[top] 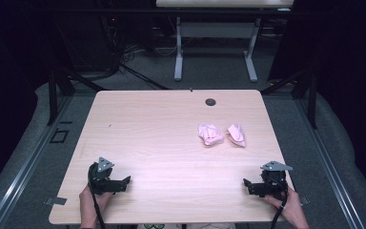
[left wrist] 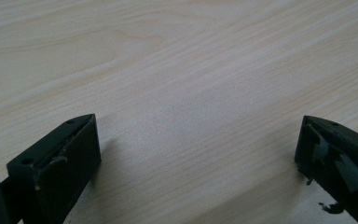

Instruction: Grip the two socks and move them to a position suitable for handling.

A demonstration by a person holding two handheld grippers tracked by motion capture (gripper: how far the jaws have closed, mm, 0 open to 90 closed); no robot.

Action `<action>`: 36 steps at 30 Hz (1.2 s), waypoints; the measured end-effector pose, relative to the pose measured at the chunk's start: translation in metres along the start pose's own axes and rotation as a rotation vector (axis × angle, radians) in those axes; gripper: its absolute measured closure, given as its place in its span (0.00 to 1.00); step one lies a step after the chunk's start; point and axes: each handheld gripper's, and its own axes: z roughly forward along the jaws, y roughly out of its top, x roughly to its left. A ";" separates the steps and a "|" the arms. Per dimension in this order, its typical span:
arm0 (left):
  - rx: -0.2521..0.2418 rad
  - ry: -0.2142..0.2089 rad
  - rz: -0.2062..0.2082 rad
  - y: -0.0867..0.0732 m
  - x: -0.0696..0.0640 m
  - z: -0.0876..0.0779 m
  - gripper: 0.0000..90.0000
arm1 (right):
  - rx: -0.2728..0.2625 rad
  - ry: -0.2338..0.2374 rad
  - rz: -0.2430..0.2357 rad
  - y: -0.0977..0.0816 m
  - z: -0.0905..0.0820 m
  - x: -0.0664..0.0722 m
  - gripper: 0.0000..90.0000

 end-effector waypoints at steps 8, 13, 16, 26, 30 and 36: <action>-0.003 0.008 -0.009 0.000 0.000 0.000 0.00 | 0.030 0.029 -0.039 0.002 -0.002 -0.002 0.00; -0.002 0.012 -0.010 0.000 0.000 0.000 0.00 | 0.079 0.043 -0.048 0.008 -0.001 -0.002 0.00; -0.002 0.012 -0.010 0.000 0.000 0.000 0.00 | 0.104 0.045 -0.048 0.010 -0.001 -0.003 0.00; 0.001 0.013 -0.014 0.000 0.000 0.000 0.00 | 0.127 0.076 -0.037 0.048 -0.006 -0.013 0.00; 0.000 0.015 -0.011 0.000 0.000 0.000 0.00 | 0.123 0.097 -0.016 0.072 -0.001 -0.020 0.00; 0.000 0.015 -0.013 0.000 0.000 0.000 0.00 | 0.154 0.121 0.007 0.110 0.012 -0.031 0.00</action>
